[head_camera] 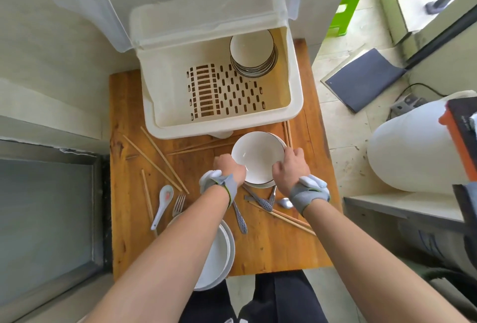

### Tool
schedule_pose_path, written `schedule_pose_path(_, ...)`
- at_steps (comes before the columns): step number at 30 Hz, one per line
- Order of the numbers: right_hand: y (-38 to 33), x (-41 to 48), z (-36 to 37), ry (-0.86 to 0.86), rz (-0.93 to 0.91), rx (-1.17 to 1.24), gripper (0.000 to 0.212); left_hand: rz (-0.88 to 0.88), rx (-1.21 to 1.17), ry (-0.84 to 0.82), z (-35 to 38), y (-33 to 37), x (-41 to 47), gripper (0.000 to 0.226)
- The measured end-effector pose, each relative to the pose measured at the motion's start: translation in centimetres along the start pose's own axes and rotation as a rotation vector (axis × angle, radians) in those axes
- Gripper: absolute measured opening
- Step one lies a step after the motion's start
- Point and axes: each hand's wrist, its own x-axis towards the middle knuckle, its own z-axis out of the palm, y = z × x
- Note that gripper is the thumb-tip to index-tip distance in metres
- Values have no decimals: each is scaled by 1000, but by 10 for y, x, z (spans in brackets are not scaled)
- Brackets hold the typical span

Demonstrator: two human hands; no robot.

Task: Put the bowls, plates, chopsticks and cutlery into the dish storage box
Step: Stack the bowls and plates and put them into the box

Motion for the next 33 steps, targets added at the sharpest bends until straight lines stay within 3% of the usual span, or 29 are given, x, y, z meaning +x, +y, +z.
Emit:
schedule_pose_path(5, 4, 9, 4, -17, 63, 36, 55, -7, -126, -136, 0, -1, 3, 37)
schedule_pose_path(8, 3, 13, 9, -118, 86, 95, 51, -11, -265, -191, 6, -9, 8, 48)
schedule_pose_path(12, 6, 12, 5, -132, 49, 125, 34, 21, -310, -156, 8, -14, 6, 42)
schedule_pose_path(18, 3, -12, -1, -54, -27, 183, 47, 131, -348, -107, -6, -23, -19, 55)
schedule_pose_path(26, -30, -84, 9, -18, -124, 150, 37, 195, -393, -90, -46, -93, -63, 58)
schedule_pose_path(30, -53, -144, 33, -51, -145, 126, 32, 198, -401, -104, -74, -152, -96, 40)
schedule_pose_path(33, -60, -175, 57, -99, -160, 101, 30, 167, -397, -112, -81, -195, -106, 38)
